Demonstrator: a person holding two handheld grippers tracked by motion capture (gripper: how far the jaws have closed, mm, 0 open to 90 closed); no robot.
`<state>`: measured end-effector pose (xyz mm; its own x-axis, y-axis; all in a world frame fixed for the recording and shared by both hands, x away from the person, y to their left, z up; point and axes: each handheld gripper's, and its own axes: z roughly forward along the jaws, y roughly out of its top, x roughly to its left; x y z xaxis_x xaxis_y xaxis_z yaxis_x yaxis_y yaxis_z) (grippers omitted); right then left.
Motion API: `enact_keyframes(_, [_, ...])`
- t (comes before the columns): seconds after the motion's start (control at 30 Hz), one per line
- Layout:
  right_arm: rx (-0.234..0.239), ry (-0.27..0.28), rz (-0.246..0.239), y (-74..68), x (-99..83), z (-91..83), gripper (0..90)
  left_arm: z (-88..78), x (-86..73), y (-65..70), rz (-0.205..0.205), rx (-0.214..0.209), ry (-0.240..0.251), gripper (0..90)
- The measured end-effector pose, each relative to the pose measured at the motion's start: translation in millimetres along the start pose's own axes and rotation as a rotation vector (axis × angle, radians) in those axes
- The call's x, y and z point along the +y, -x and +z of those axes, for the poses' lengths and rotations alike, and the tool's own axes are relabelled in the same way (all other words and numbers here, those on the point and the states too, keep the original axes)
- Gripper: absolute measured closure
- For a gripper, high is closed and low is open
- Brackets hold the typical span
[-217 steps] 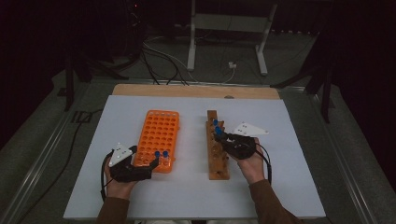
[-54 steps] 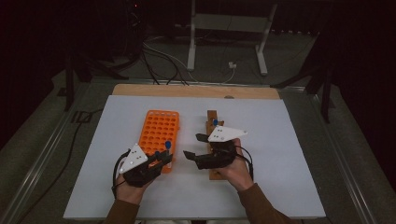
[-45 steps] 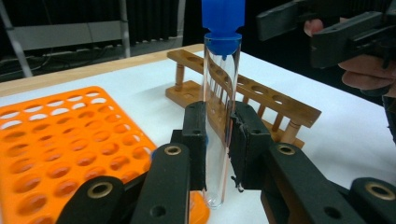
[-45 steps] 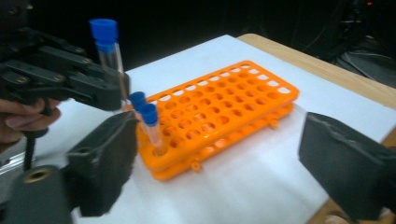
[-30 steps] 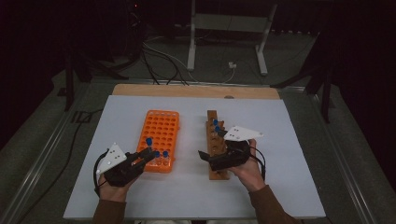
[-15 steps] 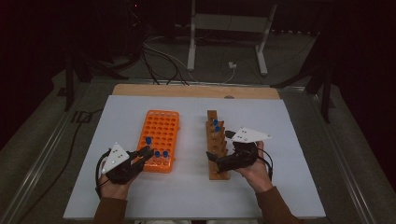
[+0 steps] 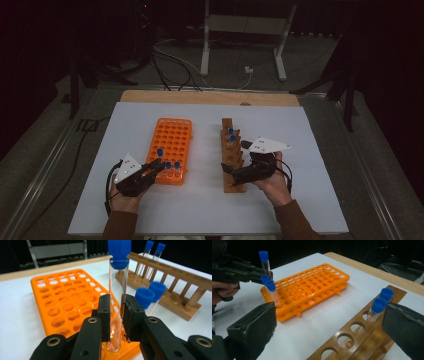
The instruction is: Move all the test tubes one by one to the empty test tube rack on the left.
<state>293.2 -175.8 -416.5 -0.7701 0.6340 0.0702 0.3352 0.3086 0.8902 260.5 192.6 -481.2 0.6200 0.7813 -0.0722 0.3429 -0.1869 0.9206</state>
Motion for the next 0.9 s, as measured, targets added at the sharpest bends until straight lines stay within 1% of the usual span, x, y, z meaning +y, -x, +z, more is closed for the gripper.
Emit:
enact_keyframes(0.07, [0.003, -0.001, 0.000, -0.2, -0.7, 0.7, 0.0, 0.6, -1.9, 0.5, -0.002, 0.005, -0.017, 78.4])
enact_keyframes(0.13, [0.005, -0.001, 0.000, -0.5, -1.4, 0.7, 0.0, 2.3, -4.7, 1.5, 0.002, 0.018, -0.053, 78.5])
enact_keyframes(0.2, [0.006, -0.003, -0.003, -0.6, -2.4, 0.5, 0.0, 4.7, -8.3, 3.4, 0.007, 0.022, -0.094, 78.5])
enact_keyframes(0.27, [0.007, -0.007, -0.002, -0.4, -3.6, 0.5, 0.0, 4.4, -8.6, 4.3, 0.010, 0.028, -0.100, 78.6])
enact_keyframes(0.4, [0.004, -0.006, 0.004, 1.7, -5.2, 0.5, 0.0, 3.4, -8.9, 3.1, -0.010, 0.026, -0.107, 78.7])
enact_keyframes(0.43, [0.002, -0.007, 0.005, 2.1, -5.6, 0.6, 0.0, 4.5, -9.6, 3.0, -0.003, 0.028, -0.132, 78.7])
enact_keyframes(0.7, [0.003, -0.015, 0.009, 2.7, -7.9, 3.1, 0.0, 6.3, -10.8, 5.9, 0.009, 0.036, -0.150, 78.6])
enact_keyframes(0.73, [0.003, -0.016, 0.009, 2.5, -8.0, 3.3, 0.0, 6.6, -10.9, 6.4, 0.016, 0.038, -0.156, 78.6])
enact_keyframes(0.8, [0.002, -0.017, 0.009, 2.5, -8.2, 3.6, 0.0, 9.2, -11.9, 9.3, 0.041, 0.046, -0.181, 78.6])
enact_keyframes(0.83, [0.002, -0.016, 0.010, 2.5, -8.3, 3.9, 0.0, 9.6, -11.9, 10.6, 0.046, 0.053, -0.181, 78.6])
enact_keyframes(0.9, [0.002, -0.017, 0.009, 3.0, -8.7, 4.3, 0.0, 9.8, -12.1, 10.7, 0.043, 0.055, -0.181, 78.6])
